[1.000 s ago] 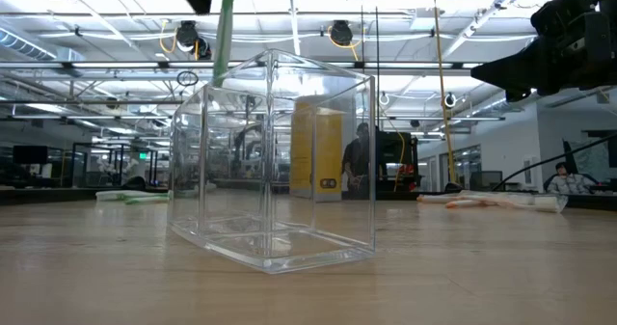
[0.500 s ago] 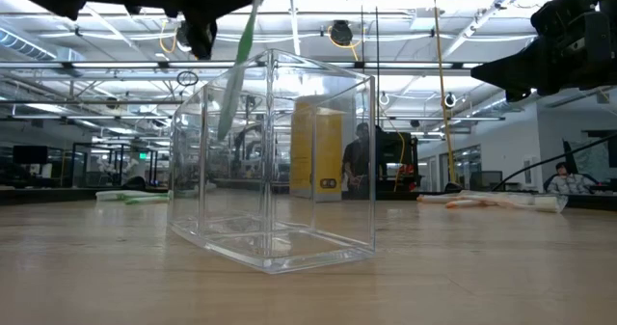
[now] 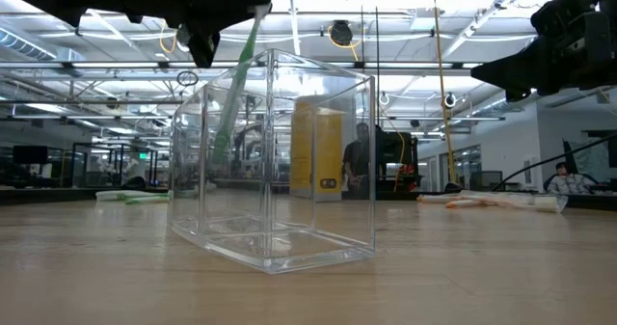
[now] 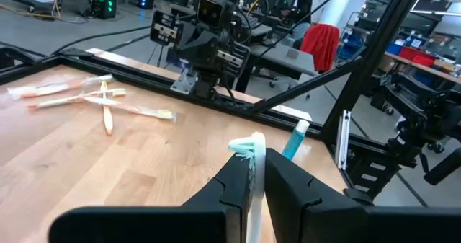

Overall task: Pick & Place toothbrushing station
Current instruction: Put the green toothbrush into the transparent organizer

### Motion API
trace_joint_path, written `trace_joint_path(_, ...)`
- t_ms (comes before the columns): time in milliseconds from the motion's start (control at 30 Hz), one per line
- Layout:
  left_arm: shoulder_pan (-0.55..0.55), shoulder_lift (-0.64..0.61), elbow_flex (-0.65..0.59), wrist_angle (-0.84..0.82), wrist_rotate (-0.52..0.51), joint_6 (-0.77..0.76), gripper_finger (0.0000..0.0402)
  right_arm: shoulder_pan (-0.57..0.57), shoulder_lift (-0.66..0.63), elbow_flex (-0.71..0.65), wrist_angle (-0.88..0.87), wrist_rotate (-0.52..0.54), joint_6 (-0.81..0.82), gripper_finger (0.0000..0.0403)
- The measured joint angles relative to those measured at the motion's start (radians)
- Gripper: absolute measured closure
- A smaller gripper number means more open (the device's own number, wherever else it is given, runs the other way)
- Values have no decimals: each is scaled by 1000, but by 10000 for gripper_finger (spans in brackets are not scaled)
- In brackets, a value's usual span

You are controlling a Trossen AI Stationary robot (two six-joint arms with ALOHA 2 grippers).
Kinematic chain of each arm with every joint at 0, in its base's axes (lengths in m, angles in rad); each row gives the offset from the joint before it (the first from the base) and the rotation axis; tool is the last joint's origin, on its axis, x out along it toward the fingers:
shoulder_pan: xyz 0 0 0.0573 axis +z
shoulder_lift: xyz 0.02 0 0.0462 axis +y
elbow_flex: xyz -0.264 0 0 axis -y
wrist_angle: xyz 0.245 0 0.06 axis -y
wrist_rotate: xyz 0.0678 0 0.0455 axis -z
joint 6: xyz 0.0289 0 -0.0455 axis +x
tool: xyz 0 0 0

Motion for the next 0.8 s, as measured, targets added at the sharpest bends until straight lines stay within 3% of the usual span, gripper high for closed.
trace_joint_path(800,0,0,0,-68,3,1,366,0,0,0,0,0,0,399)
